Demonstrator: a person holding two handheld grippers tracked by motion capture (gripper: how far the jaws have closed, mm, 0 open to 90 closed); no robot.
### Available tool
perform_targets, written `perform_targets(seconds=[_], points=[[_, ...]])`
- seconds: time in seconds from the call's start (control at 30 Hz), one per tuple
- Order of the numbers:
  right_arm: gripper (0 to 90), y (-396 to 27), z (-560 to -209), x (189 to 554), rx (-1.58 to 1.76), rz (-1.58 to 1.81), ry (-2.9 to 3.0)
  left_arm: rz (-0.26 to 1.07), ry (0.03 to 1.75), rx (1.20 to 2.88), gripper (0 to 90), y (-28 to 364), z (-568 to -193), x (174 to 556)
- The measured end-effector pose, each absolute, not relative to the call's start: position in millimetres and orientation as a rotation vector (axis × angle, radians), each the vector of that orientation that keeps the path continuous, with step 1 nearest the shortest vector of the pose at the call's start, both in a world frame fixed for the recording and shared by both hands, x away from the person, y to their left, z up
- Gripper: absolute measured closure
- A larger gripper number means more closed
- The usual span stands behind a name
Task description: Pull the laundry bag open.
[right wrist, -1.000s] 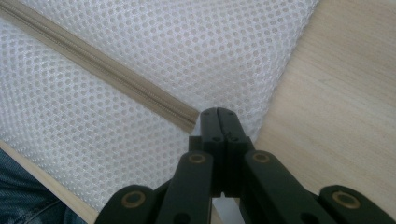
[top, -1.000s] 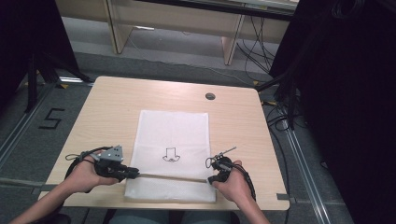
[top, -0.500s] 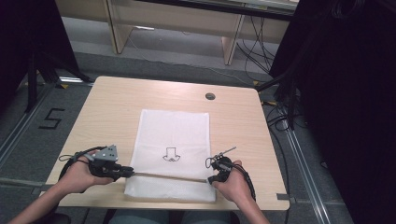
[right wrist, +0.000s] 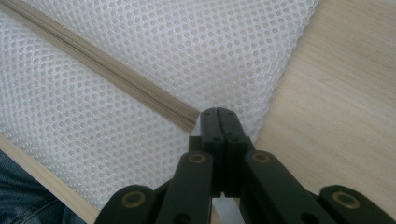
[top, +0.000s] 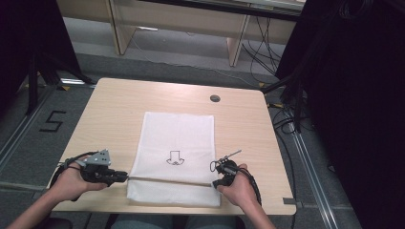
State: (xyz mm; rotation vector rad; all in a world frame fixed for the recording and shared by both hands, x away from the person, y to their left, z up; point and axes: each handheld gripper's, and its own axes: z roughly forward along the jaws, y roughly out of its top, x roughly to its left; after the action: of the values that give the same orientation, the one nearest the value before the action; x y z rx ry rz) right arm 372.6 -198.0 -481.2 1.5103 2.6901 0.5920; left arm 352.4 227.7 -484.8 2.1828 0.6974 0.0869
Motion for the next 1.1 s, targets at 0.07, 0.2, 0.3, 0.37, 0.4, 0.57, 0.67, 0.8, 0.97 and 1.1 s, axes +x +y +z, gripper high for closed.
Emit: perform_targets(seconds=[0.07,0.2,0.3,0.37,0.4,0.57,0.67,0.8,0.97,1.1], points=[[90.0,-198,-481,373,1.500,0.591,2.701,0.084,0.713,2.182,82.0,228,-485,352],[90.0,-198,-481,373,1.501,0.591,2.699,0.106,0.710,2.201,82.0,226,-486,352],[90.0,-197,-481,372,1.502,0.567,2.682,0.133,0.704,2.249,82.0,224,-488,353],[90.0,-197,-481,372,1.494,0.592,2.673,0.136,0.699,2.265,82.0,224,-490,354],[90.0,-196,-481,371,1.519,0.592,2.668,0.135,0.701,2.260,82.0,223,-491,354],[90.0,-197,-481,370,1.520,0.520,2.654,0.144,0.693,2.267,81.8,221,-494,355],[90.0,-198,-481,369,1.529,0.595,2.647,0.150,0.698,2.249,81.5,222,-493,356],[84.1,-200,-480,370,1.548,0.641,2.666,0.139,0.721,2.221,75.9,222,-494,355],[79.9,-201,-475,370,1.520,0.677,2.647,0.128,0.726,2.120,63.7,222,-490,353],[71.5,-201,-470,369,1.472,0.786,2.622,0.180,0.728,2.039,51.2,226,-487,356]])
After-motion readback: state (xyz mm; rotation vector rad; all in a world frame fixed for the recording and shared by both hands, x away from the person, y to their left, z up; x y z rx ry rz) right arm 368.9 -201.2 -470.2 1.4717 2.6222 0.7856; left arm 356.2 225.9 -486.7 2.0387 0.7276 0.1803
